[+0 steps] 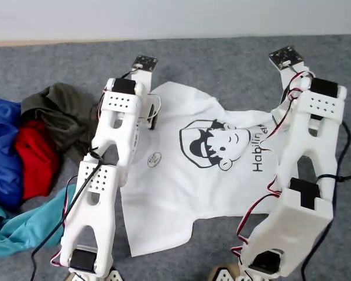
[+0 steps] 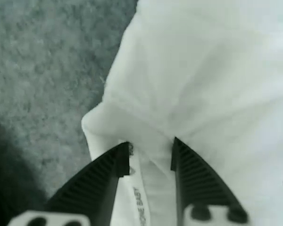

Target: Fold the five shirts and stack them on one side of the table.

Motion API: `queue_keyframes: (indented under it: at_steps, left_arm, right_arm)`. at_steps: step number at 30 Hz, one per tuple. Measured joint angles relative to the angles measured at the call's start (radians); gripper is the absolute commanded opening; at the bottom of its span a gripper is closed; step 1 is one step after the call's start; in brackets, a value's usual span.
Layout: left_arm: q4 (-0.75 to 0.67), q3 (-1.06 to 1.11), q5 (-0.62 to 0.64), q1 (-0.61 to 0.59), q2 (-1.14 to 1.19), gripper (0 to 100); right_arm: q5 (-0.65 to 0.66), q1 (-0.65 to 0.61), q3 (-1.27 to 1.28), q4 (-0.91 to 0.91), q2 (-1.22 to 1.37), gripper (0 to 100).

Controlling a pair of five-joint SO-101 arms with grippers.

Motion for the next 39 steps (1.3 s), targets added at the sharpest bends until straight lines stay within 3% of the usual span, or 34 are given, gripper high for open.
queue_keyframes:
  at_steps: [2,16,28,39]
  left_arm:
    - [0.025,0.000,-0.025,0.002,0.000,0]
    - [0.080,0.069,-0.075,0.006,-0.117,0]
    - [0.080,0.614,-0.078,0.092,-0.591,0]
    - [0.081,0.890,-0.083,-0.006,-0.743,0]
  right_arm:
    - [0.000,0.000,0.000,0.000,0.000,0.9]
    - [0.000,0.000,0.000,0.000,-0.008,0.9]
    - [0.002,0.000,0.000,0.098,-0.081,0.9]
    - [0.117,0.014,0.000,0.328,-0.209,0.9]
